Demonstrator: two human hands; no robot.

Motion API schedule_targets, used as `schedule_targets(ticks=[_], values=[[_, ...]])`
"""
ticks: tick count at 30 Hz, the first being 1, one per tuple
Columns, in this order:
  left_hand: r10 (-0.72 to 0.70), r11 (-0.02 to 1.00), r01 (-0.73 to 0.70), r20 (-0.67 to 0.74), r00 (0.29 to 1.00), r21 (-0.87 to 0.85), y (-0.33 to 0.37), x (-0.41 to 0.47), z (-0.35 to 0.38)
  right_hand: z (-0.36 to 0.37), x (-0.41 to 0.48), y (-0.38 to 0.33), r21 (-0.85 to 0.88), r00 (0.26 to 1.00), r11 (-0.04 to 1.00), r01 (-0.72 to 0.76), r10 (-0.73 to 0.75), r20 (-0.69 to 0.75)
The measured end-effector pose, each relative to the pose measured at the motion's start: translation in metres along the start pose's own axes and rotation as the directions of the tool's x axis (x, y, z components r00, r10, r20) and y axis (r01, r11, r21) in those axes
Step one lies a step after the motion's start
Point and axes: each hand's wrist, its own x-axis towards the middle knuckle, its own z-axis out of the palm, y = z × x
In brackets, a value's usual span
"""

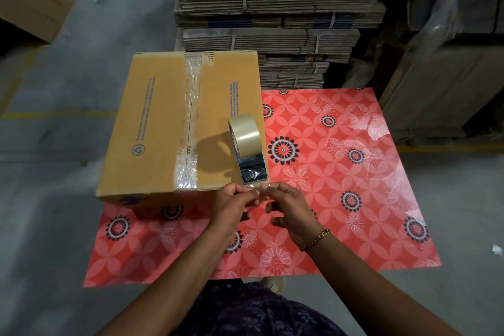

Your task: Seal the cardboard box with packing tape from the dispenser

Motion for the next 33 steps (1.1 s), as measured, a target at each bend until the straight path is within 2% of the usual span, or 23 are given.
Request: schedule_targets(ticks=[3,7,10,13,16,19,23,28,33], values=[[-0.016,1.0,0.016,0.0,1.0,-0.02,0.001,0.001,0.0,0.003,0.003,-0.001,-0.101,0.99,0.988,0.116,-0.123,-0.068],[-0.021,1.0,0.021,-0.013,1.0,-0.021,0.002,0.002,0.001,0.008,0.003,-0.001,-0.329,0.929,0.896,0.299,-0.352,-0.116],[-0.017,1.0,0.016,-0.033,0.999,-0.02,0.001,0.002,0.002,0.011,0.002,0.001,-0.378,0.903,0.863,0.336,-0.41,-0.132],[0.003,0.999,-0.007,-0.071,0.997,-0.051,0.0,0.001,0.002,0.011,0.001,0.002,-0.309,0.908,0.893,0.327,-0.388,-0.162],[0.014,0.997,-0.019,-0.071,0.997,-0.071,0.0,-0.003,0.001,0.009,0.001,0.0,-0.207,0.941,0.936,0.284,-0.313,-0.125],[-0.018,0.995,0.015,-0.023,1.0,-0.094,-0.002,-0.008,0.002,0.005,0.001,-0.001,-0.112,0.974,0.971,0.213,-0.22,-0.058],[-0.078,0.97,0.105,0.129,0.989,-0.22,-0.004,-0.016,0.006,0.003,0.002,-0.004,-0.038,0.99,0.99,0.132,-0.134,-0.035],[-0.053,0.957,0.052,0.006,0.999,-0.285,-0.01,-0.014,0.013,0.003,0.001,-0.005,-0.029,0.996,0.996,0.086,-0.086,-0.024],[-0.053,0.955,0.053,0.01,0.999,-0.291,-0.011,-0.007,0.011,0.001,0.003,-0.01,-0.011,1.0,1.0,0.023,-0.023,-0.014]])
